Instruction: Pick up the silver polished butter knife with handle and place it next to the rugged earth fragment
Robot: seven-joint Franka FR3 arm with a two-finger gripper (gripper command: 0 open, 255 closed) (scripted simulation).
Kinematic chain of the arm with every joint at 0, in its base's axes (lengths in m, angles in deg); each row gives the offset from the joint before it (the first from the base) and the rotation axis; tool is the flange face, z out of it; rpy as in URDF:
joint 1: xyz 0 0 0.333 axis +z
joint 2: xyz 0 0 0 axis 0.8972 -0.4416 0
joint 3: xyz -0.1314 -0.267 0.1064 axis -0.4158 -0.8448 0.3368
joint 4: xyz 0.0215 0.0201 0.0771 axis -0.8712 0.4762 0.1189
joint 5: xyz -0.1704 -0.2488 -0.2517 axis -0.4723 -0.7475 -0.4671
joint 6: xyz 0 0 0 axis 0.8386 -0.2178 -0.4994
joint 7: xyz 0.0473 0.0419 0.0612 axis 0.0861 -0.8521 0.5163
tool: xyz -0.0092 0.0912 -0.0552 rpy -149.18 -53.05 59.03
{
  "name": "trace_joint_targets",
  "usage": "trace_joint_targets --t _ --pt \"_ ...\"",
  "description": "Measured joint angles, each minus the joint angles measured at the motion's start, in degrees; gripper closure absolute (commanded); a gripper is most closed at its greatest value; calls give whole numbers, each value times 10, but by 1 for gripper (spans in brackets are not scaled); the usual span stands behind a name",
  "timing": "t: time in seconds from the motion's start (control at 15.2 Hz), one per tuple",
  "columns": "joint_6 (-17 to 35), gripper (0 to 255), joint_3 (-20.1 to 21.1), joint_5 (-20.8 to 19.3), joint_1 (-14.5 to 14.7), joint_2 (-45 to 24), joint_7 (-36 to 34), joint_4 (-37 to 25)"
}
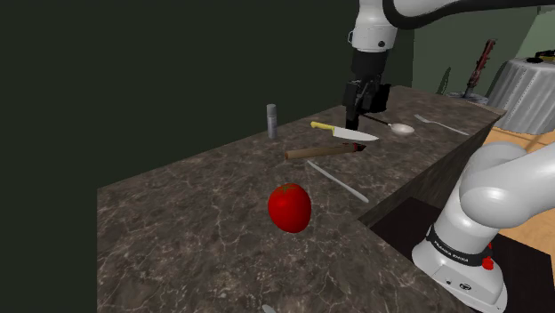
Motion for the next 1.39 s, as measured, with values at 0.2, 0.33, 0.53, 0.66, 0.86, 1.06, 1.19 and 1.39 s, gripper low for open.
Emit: trace_joint_targets --t 0.2,0.33,0.53,0.66,0.86,1.06,1.19,1.39 --pt "21 0 5 4 -1 -3 -12 22" --pt "46 0 14 10 -3 -7 -29 50" --pt "100 0 24 19 -7 -22 -53 99" --pt "132 0 36 28 -7 -36 -74 123" --pt "189 0 48 38 -10 -64 -99 161" --pt "244 0 62 48 -11 -101 -123 187" --pt "265 0 64 50 -12 -111 -125 198" --pt "293 0 67 51 -12 -124 -126 213"
